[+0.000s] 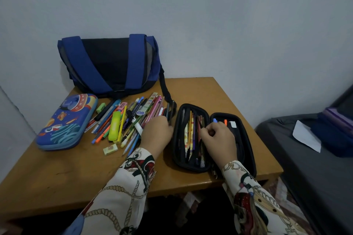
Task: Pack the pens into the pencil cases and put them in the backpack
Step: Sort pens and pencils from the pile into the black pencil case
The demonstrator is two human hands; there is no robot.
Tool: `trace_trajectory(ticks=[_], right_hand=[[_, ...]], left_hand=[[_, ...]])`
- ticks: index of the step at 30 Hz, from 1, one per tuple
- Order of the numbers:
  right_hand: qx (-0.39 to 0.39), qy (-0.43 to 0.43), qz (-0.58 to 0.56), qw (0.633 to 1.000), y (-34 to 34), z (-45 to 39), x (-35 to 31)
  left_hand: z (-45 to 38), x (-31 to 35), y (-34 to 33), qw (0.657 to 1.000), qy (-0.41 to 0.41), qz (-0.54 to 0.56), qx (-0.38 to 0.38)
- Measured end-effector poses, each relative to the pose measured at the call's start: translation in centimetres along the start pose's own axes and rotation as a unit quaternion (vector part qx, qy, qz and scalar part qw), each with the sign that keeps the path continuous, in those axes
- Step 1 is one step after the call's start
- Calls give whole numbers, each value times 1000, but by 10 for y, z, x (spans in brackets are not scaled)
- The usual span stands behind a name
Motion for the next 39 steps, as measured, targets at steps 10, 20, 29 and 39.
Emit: trace_trajectory(ticks=[10, 20, 29, 39], right_hand=[[-14, 15, 43, 999, -5, -4, 2], [-15, 31, 33, 999, -6, -3, 1], [-21, 32, 31, 999, -7, -5, 2], [-20, 29, 27, 999, -7, -4, 3]], left_hand=[[30, 21, 1, 992, -32, 70, -99], [31, 45, -14, 993, -63, 15, -99], [37, 68, -27, 987, -144, 23, -64], [19, 22, 15, 991, -26, 102, 86]])
Point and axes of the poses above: each hand's wrist, its own z-axis away from the middle knuckle, its own y-axis out of the back of the hand, x = y × z, the point moved 9 cm from there along -z, towards the middle knuckle, and after that the axes turned 15 degrees about -z, right-handed, at the moved point
